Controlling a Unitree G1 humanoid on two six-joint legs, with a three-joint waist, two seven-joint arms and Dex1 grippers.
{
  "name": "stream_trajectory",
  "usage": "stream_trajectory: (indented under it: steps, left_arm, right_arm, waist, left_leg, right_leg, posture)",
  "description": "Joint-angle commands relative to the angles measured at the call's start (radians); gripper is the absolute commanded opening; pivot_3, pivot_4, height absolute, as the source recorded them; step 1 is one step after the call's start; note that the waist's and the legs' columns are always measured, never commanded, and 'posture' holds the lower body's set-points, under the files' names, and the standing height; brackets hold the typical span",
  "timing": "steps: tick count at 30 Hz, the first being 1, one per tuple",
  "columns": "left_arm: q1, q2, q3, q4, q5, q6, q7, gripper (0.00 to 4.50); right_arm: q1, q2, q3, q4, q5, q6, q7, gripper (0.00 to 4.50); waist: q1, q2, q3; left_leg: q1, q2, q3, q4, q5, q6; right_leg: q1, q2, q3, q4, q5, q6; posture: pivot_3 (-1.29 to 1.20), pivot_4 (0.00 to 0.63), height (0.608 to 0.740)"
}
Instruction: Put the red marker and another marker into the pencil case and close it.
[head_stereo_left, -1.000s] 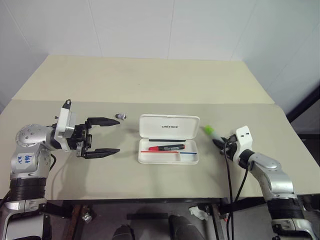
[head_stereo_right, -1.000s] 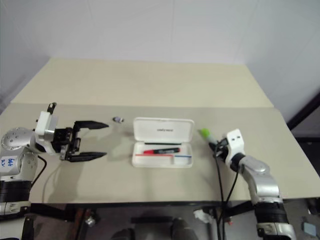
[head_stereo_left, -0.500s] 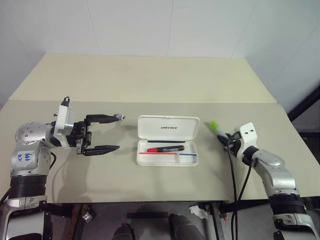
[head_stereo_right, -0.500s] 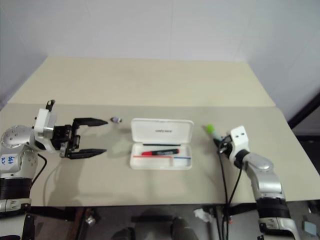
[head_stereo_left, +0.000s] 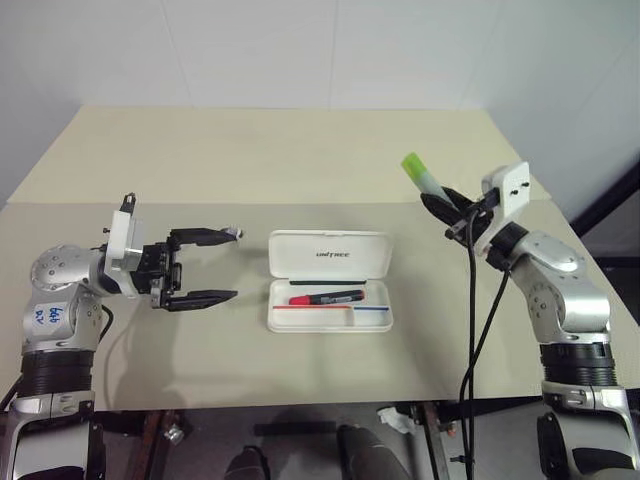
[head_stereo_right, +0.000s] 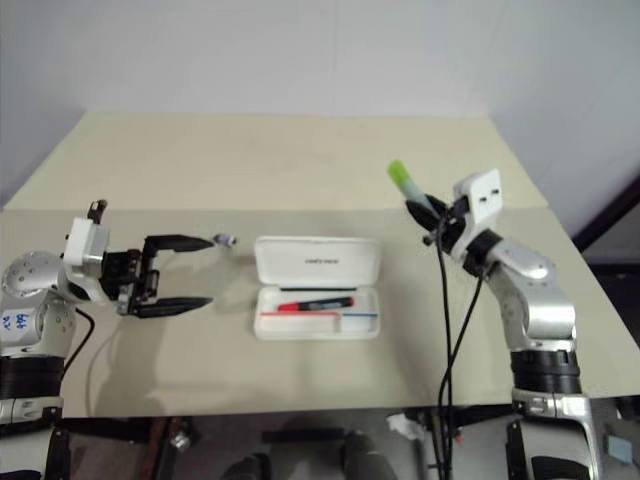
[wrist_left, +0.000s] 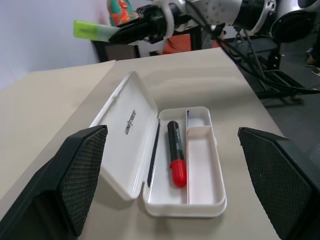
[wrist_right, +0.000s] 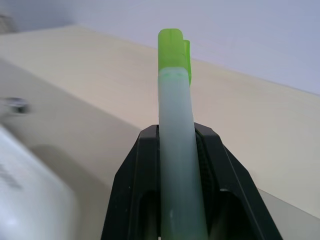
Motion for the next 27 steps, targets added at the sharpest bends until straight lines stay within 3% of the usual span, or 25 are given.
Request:
stream_trajectory:
  steps: [1,5,13,18,27]
  left_arm:
    - [0.004,0.01,0.028,-0.008,-0.021,-0.025,-0.004,4.5]
    - [0.03,0.015,0.035,-0.011,-0.024,-0.039,-0.012,4.5]
    - [0.119,0.033,0.064,-0.053,-0.039,-0.041,-0.016,4.5]
    - [0.181,0.046,0.096,-0.075,-0.055,-0.04,-0.011,4.5]
    - [0.225,0.059,0.118,-0.109,-0.06,-0.042,0.012,4.5]
  right_arm:
    - [-0.039,-0.042,0.032,-0.108,0.07,0.087,0.093,0.49]
    - [-0.102,-0.119,0.181,-0.209,0.14,0.257,0.285,0.49]
    - [-0.144,-0.146,0.334,-0.23,0.112,0.259,0.473,0.49]
    - [-0.126,-0.102,0.463,-0.19,0.009,0.156,0.535,0.49]
    - [-0.201,0.036,0.514,0.02,-0.109,0.022,0.555,0.49]
  waist:
    - [0.002,0.0,0.0]
    - [0.002,0.002,0.001]
    - [0.002,0.002,0.001]
    - [0.001,0.002,0.001]
    - [-0.002,0.001,0.001]
  left_leg:
    - [-0.002,0.0,0.0,0.0,0.0,0.0]
    - [-0.005,0.0,0.0,0.0,0.0,0.0]
    - [-0.007,0.001,0.0,0.0,0.0,0.0]
    - [-0.007,0.001,0.0,0.0,0.0,0.0]
    - [-0.007,0.001,0.001,0.001,0.0,0.0]
  right_leg:
    - [-0.002,0.0,0.0,0.0,0.0,0.0]
    - [-0.005,0.0,-0.001,0.001,0.0,0.0]
    - [-0.01,0.0,-0.002,0.006,-0.002,-0.003]
    - [-0.011,0.0,-0.002,0.006,-0.003,-0.004]
    - [-0.011,0.0,-0.002,0.008,-0.002,-0.004]
  posture:
    - [0.0,0.15,0.74]
    - [0.0,0.15,0.74]
    - [0.0,0.15,0.74]
    - [0.0,0.15,0.74]
    - [0.0,0.15,0.74]
